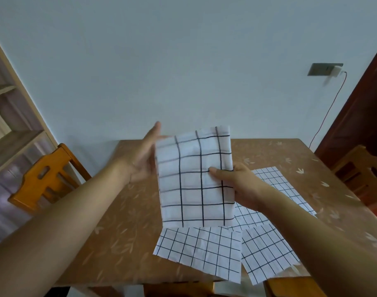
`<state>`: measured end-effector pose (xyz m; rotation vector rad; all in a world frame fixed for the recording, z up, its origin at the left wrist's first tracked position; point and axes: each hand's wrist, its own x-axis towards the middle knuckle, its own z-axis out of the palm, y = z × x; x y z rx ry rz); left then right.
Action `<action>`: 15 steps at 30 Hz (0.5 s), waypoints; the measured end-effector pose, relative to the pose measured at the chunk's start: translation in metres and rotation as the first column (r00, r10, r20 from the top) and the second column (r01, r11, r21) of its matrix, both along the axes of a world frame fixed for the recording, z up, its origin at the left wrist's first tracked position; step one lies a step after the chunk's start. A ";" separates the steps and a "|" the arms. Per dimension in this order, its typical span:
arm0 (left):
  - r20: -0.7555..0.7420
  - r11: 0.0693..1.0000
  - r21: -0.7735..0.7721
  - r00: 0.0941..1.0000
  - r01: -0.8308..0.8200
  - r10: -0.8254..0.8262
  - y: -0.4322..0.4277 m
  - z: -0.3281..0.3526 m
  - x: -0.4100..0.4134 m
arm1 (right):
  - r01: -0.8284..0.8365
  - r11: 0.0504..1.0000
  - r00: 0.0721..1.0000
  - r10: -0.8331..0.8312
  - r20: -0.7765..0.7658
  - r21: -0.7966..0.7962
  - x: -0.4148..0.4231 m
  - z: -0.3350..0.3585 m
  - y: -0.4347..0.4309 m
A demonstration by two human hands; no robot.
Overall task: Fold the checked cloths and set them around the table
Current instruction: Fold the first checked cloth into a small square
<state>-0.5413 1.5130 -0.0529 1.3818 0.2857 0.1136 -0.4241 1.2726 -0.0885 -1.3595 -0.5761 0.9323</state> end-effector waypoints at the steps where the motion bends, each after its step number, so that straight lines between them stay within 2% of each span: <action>1: 0.004 0.990 -0.128 0.998 0.056 -0.056 0.002 -0.012 -0.005 | 0.035 0.999 0.996 -0.032 -0.086 0.033 0.001 0.000 0.000; 2: -0.005 0.983 -0.159 0.995 0.095 -0.097 -0.001 -0.023 -0.009 | 0.057 0.997 0.988 -0.048 -0.145 0.061 0.003 0.000 -0.001; 3: -0.036 0.990 -0.106 0.995 0.091 -0.095 -0.007 -0.034 -0.010 | 0.075 0.994 0.981 -0.060 -0.184 0.077 0.004 0.001 0.000; 5: -0.091 0.994 0.110 0.996 0.026 -0.016 -0.024 -0.046 -0.012 | 0.104 0.990 0.973 -0.081 -0.214 0.096 0.005 0.001 0.001; 7: -0.013 0.950 0.301 0.995 -0.086 0.095 -0.035 -0.050 -0.010 | 0.114 0.989 0.972 -0.093 -0.217 0.089 0.006 -0.001 0.001; 8: 0.019 0.931 0.341 0.992 -0.126 0.128 -0.039 -0.051 -0.009 | 0.117 0.990 0.971 -0.096 -0.218 0.085 0.007 -0.003 0.001; 11: 0.036 0.904 0.380 0.979 -0.197 0.198 -0.042 -0.047 -0.008 | 0.125 0.990 0.971 -0.107 -0.212 0.069 0.012 -0.008 -0.002; 15: 0.043 0.905 0.365 0.975 -0.217 0.217 -0.040 -0.045 -0.008 | 0.118 0.993 0.991 -0.118 -0.063 -0.010 0.021 -0.014 -0.010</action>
